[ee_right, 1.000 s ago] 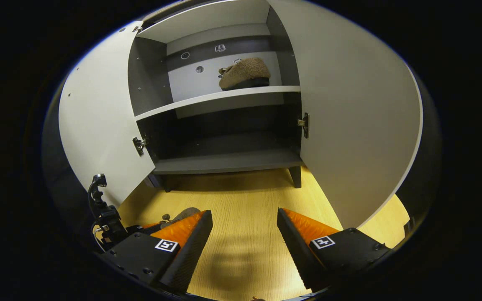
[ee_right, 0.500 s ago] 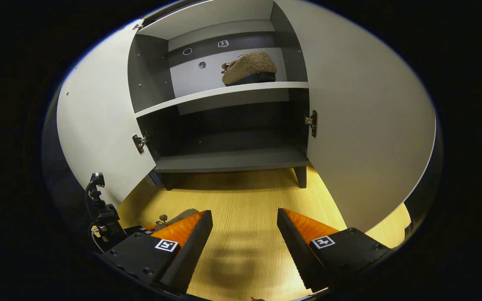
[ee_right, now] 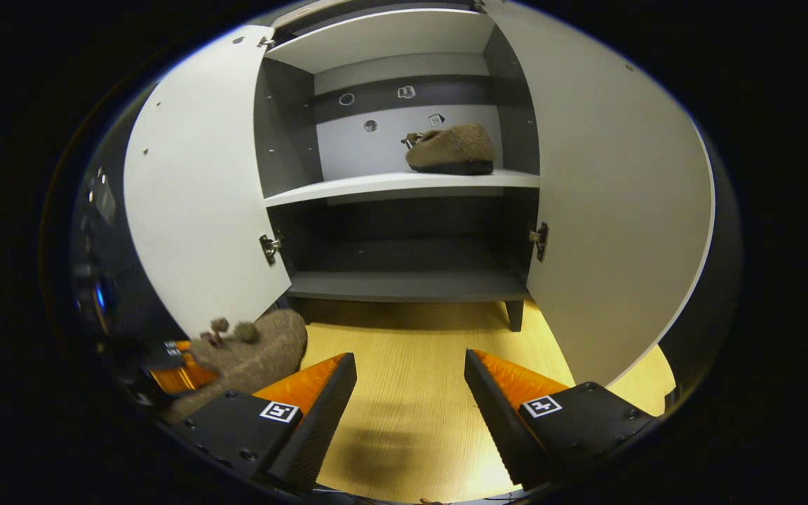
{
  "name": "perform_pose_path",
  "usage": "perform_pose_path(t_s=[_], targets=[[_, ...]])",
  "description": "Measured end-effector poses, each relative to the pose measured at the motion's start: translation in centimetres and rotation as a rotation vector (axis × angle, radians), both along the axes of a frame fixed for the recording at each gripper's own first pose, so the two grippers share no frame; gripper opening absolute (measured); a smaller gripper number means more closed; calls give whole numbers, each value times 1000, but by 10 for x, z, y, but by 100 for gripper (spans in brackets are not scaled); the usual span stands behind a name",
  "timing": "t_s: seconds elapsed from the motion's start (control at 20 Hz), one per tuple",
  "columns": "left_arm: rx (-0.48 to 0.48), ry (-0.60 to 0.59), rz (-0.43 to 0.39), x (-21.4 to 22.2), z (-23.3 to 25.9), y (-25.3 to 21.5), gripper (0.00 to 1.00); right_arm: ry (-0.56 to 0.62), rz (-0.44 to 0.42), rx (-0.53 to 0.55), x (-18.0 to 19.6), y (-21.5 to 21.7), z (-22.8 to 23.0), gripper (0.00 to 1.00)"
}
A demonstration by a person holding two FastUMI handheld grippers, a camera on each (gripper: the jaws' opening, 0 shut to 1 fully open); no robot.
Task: Grab one shoe with the right hand and put it into the shoe cabinet, grab the other shoe with the left hand and put it into the shoe cabinet; then close the right door with the right hand and the left door with the left hand.
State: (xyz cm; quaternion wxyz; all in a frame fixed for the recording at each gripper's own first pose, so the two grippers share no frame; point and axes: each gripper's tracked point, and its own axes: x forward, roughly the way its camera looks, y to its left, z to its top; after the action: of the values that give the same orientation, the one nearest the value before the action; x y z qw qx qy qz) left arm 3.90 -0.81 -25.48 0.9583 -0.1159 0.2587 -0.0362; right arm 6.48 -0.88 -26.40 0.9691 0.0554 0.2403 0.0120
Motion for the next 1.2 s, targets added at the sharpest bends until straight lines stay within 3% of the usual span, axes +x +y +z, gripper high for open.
perform_pose_path(t_s=[0.15,0.35,0.65,0.8,1.0,1.2], targets=[[8,-81,15,13,79,13,7,1,-3,-37,-5,1,19,99],[1,-189,64,50,160,29,7,-39,-15,-3,5,8,46,99],[43,-330,94,149,239,19,5,-116,47,3,55,9,73,99],[72,-354,150,210,254,34,7,-101,116,63,79,12,75,99],[166,-325,221,301,236,62,6,-41,183,170,114,9,62,99],[132,-279,264,374,201,80,7,-12,258,206,145,10,50,98]])
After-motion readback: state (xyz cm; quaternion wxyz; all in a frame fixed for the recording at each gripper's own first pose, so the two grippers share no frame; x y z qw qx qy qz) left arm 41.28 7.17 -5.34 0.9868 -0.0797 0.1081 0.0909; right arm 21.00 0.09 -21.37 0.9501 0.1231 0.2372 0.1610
